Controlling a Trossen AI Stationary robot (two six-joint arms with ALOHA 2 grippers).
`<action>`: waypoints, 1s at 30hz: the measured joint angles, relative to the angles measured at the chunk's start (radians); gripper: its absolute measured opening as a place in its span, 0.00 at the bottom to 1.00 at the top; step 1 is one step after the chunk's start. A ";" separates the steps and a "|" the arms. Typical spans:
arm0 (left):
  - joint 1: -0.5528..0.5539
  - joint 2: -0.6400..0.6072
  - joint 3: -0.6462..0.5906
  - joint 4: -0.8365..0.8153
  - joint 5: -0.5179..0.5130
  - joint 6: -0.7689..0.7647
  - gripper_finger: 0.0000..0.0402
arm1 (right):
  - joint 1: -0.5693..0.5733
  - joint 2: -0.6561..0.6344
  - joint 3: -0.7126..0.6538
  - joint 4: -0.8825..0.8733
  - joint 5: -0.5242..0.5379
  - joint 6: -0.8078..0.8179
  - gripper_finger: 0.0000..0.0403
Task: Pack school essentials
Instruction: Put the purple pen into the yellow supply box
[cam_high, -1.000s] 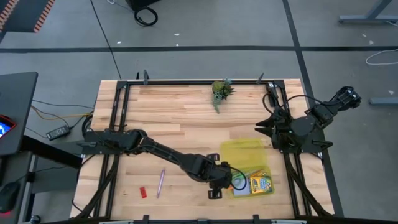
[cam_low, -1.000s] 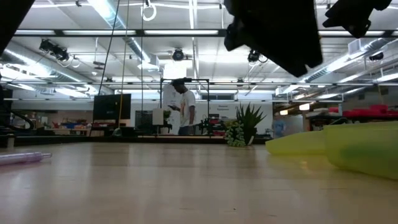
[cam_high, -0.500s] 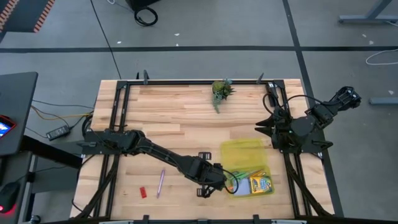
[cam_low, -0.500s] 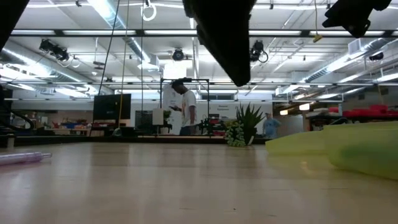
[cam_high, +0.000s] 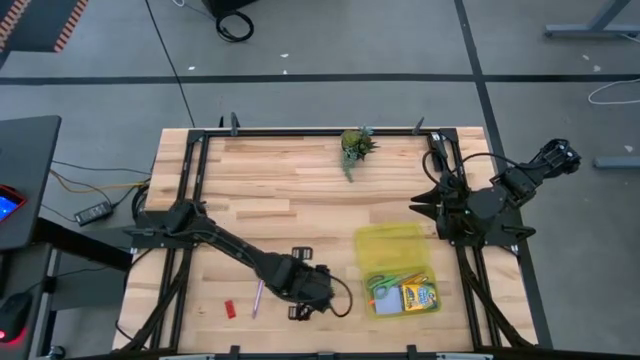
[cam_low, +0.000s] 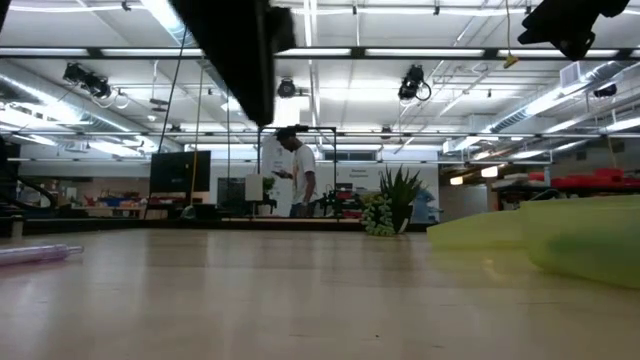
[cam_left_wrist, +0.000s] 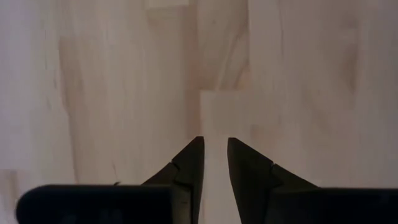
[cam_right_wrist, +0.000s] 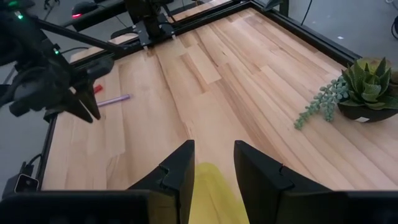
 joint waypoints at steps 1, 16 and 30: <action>-0.007 -0.018 -0.028 0.012 0.001 -0.020 0.19 | 0.000 0.001 0.000 0.000 0.000 0.000 0.30; -0.127 -0.200 -0.399 0.189 0.040 -0.344 0.20 | 0.000 0.005 0.000 0.003 0.000 -0.002 0.30; -0.194 -0.405 -0.747 0.285 0.072 -1.109 0.28 | 0.000 0.005 0.000 0.010 0.000 -0.006 0.30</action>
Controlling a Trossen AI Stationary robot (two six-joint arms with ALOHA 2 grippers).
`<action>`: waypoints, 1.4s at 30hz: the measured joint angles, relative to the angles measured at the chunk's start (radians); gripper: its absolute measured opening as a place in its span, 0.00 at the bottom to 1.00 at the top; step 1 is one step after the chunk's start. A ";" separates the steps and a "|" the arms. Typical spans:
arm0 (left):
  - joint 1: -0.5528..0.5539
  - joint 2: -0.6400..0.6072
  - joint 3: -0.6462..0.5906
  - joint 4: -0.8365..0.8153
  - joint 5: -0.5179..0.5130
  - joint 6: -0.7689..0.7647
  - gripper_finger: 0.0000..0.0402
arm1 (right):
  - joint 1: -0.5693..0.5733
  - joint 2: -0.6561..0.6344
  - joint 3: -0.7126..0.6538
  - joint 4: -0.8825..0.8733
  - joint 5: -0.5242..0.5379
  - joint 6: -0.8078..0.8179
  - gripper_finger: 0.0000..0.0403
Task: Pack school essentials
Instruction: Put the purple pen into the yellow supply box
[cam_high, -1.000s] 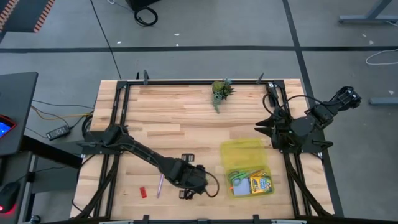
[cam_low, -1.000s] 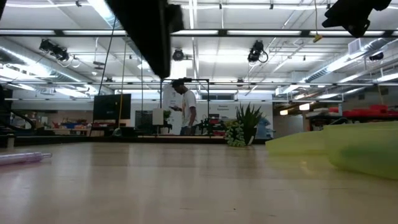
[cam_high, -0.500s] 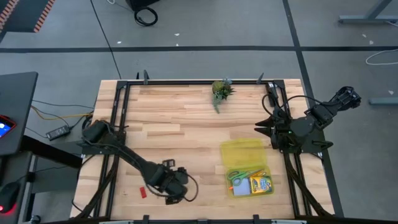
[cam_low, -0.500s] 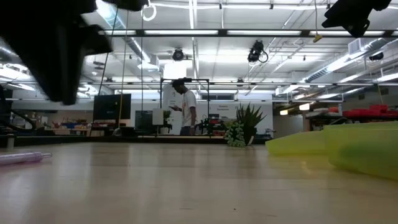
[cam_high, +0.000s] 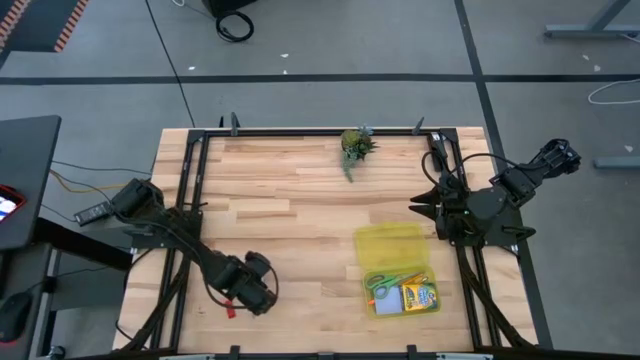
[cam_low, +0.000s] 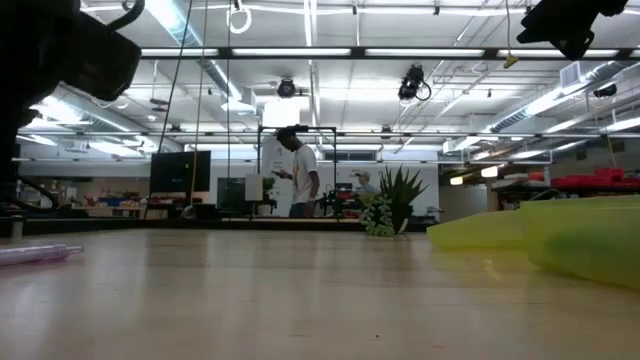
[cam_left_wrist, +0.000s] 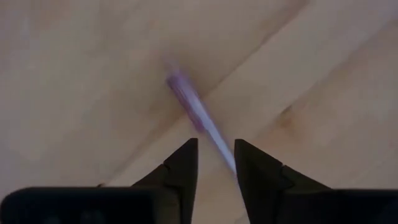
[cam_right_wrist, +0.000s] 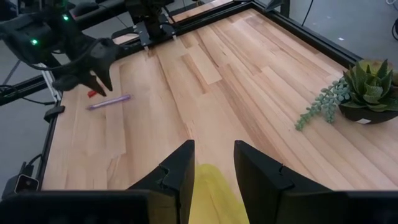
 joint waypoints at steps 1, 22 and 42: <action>0.001 0.000 -0.006 0.014 0.018 -0.038 0.30 | 0.000 0.000 0.000 0.002 0.000 0.000 0.30; 0.016 0.079 -0.011 0.090 0.106 -0.430 0.43 | 0.000 0.000 0.000 0.037 0.000 -0.031 0.30; -0.005 0.138 -0.007 0.103 0.105 -0.438 0.18 | 0.000 0.000 0.000 0.044 -0.002 -0.034 0.30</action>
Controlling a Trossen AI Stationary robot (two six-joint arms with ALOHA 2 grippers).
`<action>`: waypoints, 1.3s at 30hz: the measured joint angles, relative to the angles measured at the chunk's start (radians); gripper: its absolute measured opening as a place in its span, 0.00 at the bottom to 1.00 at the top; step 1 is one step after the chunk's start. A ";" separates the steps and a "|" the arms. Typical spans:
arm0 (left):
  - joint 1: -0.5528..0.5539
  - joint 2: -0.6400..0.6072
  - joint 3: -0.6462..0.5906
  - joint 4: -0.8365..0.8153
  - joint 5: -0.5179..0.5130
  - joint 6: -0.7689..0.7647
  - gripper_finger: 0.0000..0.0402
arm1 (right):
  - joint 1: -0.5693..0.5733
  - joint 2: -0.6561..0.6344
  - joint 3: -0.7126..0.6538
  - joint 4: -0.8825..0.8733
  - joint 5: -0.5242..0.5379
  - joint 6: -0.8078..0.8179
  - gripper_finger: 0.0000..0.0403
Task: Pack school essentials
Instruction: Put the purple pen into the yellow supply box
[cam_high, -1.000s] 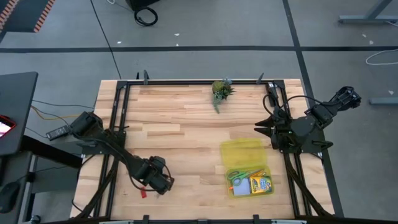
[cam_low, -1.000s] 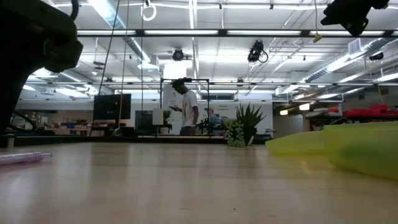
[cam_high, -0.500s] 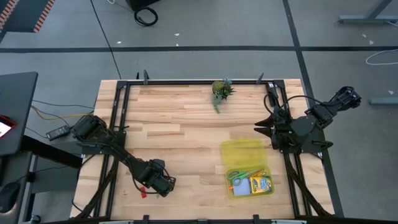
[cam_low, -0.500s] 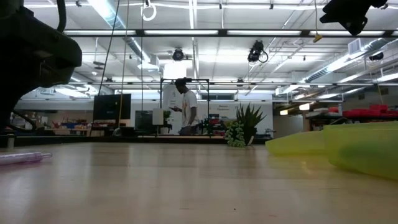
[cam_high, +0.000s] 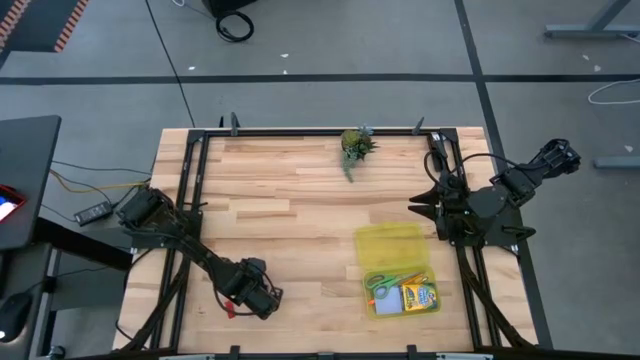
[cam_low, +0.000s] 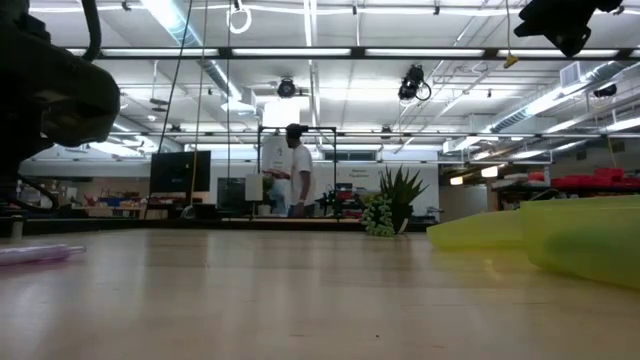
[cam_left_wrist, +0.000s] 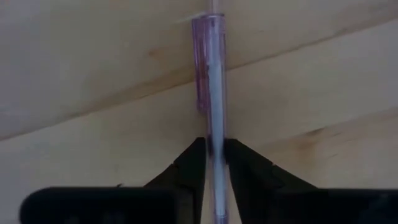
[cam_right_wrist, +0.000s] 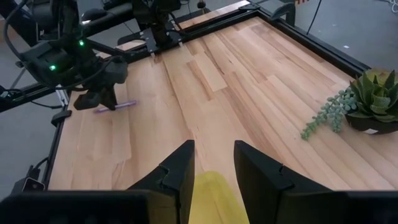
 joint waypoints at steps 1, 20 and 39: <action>0.000 0.000 0.000 -0.002 0.000 0.012 0.16 | 0.000 0.000 0.000 0.000 0.000 0.000 0.30; 0.060 -0.029 0.085 -0.009 -0.079 0.314 0.04 | 0.000 0.000 0.000 -0.001 -0.005 0.003 0.30; 0.331 0.033 0.337 0.140 -0.112 0.833 0.05 | 0.000 0.060 0.022 -0.051 -0.059 0.001 0.30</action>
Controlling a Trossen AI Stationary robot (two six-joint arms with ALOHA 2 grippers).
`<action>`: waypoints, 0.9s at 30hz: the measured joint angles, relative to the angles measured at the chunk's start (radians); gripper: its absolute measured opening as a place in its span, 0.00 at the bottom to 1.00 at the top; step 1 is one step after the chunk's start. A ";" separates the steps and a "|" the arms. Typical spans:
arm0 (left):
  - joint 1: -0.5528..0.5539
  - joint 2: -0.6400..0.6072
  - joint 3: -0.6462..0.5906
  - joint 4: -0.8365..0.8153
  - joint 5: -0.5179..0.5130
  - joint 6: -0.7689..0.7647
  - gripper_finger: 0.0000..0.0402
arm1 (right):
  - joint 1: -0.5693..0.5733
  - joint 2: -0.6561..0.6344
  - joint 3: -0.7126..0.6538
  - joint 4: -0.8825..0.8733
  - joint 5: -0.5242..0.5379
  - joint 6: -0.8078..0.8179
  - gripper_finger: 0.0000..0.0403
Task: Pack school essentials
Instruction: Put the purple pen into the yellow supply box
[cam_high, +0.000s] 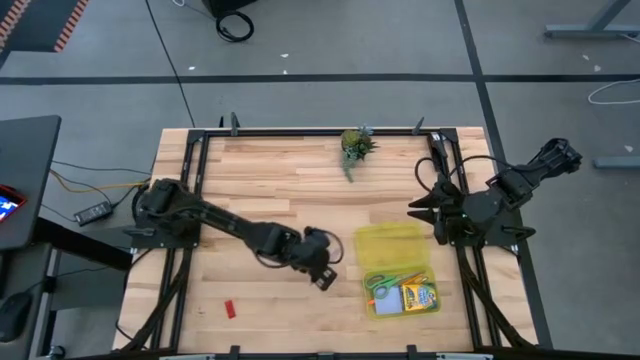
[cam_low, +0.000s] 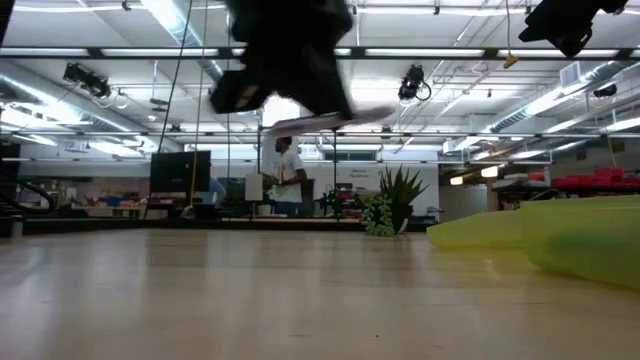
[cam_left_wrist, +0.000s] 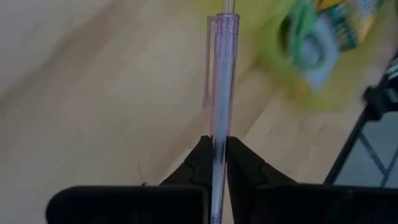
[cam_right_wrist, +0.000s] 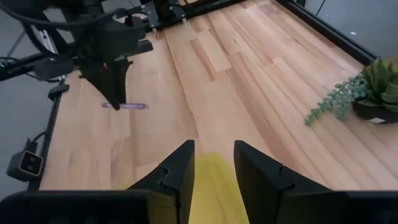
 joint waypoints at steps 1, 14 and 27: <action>0.013 0.016 0.028 0.004 0.003 0.029 0.05 | 0.000 -0.004 0.008 -0.011 0.000 0.001 0.30; 0.114 0.234 0.374 -0.011 0.060 0.314 0.05 | 0.000 -0.022 0.140 -0.074 0.158 -0.101 0.30; 0.126 0.448 0.669 0.027 0.060 0.431 0.05 | 0.000 -0.022 0.229 -0.070 0.209 -0.162 0.30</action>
